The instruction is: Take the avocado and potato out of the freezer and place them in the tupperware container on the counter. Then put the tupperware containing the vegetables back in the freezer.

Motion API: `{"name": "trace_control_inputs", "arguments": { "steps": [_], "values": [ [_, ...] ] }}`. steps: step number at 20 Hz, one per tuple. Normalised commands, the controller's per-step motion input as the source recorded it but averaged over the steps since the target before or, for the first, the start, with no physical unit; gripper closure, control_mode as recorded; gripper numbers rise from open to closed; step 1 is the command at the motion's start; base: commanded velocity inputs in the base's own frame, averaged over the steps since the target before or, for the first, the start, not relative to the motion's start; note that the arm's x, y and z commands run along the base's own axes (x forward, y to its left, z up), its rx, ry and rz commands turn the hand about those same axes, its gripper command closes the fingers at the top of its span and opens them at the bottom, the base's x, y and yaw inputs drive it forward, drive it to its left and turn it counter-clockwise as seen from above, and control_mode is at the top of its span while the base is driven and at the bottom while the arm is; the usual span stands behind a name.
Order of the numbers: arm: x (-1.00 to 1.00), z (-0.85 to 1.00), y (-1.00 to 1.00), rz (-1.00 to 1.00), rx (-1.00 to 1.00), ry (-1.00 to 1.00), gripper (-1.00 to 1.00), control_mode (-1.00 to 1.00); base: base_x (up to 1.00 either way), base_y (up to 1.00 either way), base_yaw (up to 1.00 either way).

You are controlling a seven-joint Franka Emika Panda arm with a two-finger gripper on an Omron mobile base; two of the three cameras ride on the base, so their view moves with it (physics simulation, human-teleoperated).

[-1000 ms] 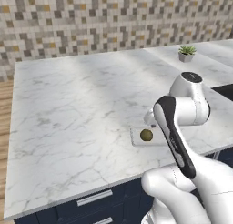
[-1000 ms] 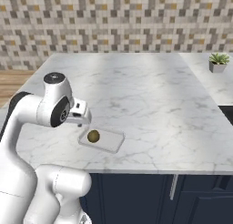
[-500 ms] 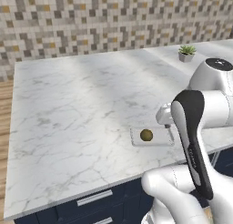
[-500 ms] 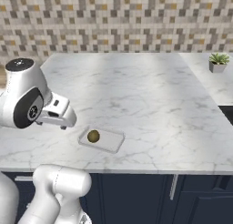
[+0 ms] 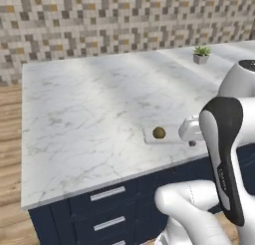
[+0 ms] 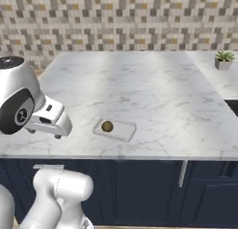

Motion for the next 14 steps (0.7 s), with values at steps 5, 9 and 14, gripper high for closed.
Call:
{"name": "trace_control_inputs", "arguments": {
  "steps": [5,9,14],
  "values": [
    [0.00,0.00,0.00,0.00,0.00,0.00,-1.00,1.00,-0.96,0.99,0.13],
    [0.00,0.00,0.00,0.00,0.00,0.00,-1.00,1.00,-0.61,1.00,0.32],
    [0.00,0.00,0.00,0.00,0.00,0.00,-1.00,1.00,-0.13,1.00,0.25]
  ]
}}
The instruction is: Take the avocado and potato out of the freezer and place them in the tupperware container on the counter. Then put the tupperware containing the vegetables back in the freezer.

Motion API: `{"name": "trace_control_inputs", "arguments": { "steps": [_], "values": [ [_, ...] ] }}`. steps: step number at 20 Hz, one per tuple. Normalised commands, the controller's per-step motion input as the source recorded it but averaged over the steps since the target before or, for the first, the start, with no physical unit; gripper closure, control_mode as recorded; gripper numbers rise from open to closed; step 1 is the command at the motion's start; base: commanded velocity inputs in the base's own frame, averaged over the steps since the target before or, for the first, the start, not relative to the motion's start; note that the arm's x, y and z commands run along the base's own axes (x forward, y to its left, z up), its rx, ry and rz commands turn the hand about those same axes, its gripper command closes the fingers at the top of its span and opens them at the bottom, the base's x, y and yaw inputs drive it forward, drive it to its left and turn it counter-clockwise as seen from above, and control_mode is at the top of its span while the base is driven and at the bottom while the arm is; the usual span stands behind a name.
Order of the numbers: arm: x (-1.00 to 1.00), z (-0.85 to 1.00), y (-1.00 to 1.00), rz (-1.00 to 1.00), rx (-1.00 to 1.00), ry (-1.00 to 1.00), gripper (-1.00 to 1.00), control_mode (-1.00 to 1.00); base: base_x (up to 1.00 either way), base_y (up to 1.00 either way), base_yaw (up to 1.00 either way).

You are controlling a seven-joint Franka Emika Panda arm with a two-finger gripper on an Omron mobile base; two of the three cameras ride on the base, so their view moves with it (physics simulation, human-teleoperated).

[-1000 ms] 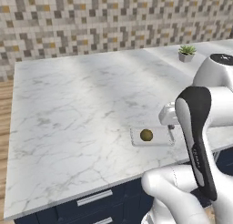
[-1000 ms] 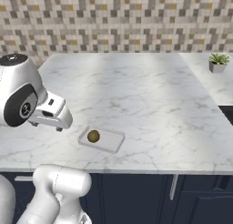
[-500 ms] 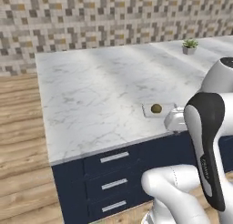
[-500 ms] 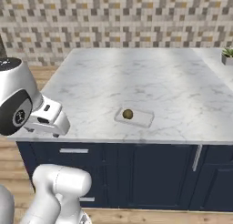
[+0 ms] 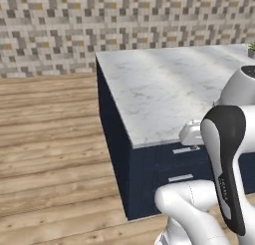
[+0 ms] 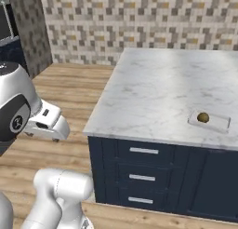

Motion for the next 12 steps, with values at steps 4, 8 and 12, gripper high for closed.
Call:
{"name": "trace_control_inputs", "arguments": {
  "steps": [4,8,12],
  "values": [
    [0.00,0.00,0.00,0.00,0.00,0.00,-1.00,1.00,0.06,1.00,0.15],
    [0.00,0.00,0.00,0.00,0.00,0.00,-1.00,1.00,0.32,1.00,0.07],
    [0.00,0.00,0.00,0.00,0.00,0.00,-1.00,1.00,0.69,0.96,0.03]
  ]
}}
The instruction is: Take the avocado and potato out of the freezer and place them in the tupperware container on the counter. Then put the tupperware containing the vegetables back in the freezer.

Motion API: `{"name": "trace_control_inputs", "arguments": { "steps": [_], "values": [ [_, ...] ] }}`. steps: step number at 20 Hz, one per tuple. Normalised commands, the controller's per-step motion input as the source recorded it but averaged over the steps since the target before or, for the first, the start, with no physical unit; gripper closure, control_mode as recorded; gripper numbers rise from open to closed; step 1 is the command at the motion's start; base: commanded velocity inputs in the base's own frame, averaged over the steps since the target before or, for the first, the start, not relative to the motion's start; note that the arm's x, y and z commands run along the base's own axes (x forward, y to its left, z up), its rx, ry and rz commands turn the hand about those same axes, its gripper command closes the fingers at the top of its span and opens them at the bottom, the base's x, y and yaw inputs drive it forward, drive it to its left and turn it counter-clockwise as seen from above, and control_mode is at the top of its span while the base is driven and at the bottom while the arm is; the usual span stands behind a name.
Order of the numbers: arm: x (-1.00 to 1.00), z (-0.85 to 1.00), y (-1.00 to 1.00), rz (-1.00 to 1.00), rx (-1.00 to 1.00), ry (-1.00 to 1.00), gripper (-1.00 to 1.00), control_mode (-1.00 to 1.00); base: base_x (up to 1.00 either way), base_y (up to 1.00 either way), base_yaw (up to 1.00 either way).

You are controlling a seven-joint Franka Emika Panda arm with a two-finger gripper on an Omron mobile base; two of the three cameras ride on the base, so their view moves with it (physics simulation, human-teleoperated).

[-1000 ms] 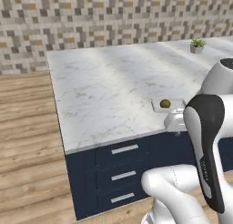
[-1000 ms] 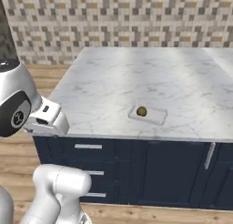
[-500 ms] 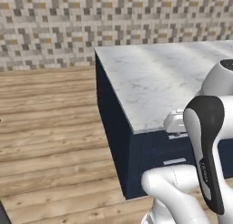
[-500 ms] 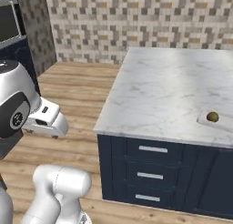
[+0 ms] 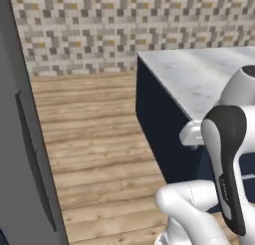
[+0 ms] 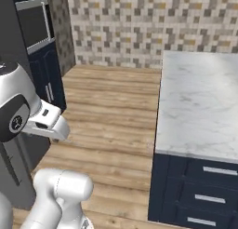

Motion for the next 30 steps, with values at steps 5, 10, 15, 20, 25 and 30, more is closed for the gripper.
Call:
{"name": "trace_control_inputs", "arguments": {
  "steps": [5,10,15,20,25,30],
  "values": [
    [0.00,0.00,0.00,0.00,0.00,0.00,-1.00,1.00,1.00,0.36,0.00],
    [0.00,0.00,0.00,0.00,0.00,0.00,-1.00,1.00,1.00,0.11,0.02],
    [0.00,0.00,0.00,0.00,0.00,0.00,-1.00,1.00,1.00,0.21,0.13],
    [0.00,0.00,0.00,0.00,0.00,0.00,-1.00,1.00,1.00,0.30,0.34],
    [0.00,0.00,0.00,0.00,0.00,0.00,-1.00,1.00,0.95,0.29,0.62],
    [0.00,0.00,0.00,0.00,0.00,0.00,-1.00,1.00,0.58,0.22,0.80]
  ]
}}
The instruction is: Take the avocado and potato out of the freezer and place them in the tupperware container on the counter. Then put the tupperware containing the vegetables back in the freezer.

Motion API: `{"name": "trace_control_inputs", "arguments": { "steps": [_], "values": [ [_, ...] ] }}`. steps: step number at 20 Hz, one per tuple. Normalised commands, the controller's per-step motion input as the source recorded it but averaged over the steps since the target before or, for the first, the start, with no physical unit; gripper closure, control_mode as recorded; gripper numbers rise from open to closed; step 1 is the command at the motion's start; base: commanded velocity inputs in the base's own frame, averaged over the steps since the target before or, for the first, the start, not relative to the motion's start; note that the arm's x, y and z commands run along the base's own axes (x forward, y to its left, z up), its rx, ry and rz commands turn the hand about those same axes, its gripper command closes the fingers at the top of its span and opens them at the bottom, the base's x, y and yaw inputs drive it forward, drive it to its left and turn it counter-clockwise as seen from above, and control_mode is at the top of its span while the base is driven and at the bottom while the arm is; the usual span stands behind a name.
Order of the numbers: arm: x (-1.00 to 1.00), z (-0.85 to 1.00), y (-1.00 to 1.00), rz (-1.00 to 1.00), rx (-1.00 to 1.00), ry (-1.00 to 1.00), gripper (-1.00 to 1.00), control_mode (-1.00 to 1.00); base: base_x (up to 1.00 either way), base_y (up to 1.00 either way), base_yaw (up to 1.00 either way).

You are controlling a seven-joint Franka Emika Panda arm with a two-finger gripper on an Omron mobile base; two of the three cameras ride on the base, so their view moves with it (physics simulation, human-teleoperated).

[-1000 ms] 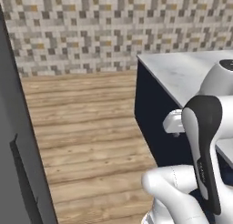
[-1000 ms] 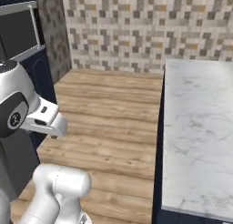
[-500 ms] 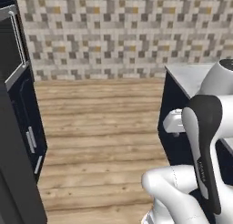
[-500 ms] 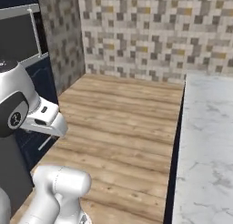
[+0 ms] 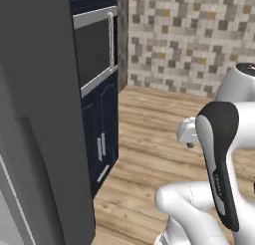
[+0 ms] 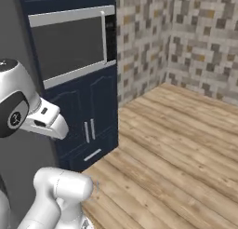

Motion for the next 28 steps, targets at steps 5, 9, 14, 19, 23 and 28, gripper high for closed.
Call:
{"name": "trace_control_inputs", "arguments": {
  "steps": [5,9,14,19,23,28],
  "values": [
    [0.00,0.00,0.00,0.00,0.00,0.00,-1.00,1.00,0.16,0.32,0.90],
    [0.00,0.00,0.00,0.00,0.00,0.00,-1.00,1.00,0.00,0.42,0.92],
    [0.00,0.00,0.00,0.00,0.00,0.00,-1.00,1.00,0.00,0.38,0.90],
    [0.00,0.00,0.00,0.00,0.00,0.00,-1.00,1.00,0.12,0.32,0.73],
    [0.00,0.00,0.00,0.00,0.00,0.00,-1.00,1.00,0.59,0.05,0.31],
    [0.00,0.00,0.00,0.00,0.00,0.00,-1.00,1.00,0.90,0.00,0.15]
  ]
}}
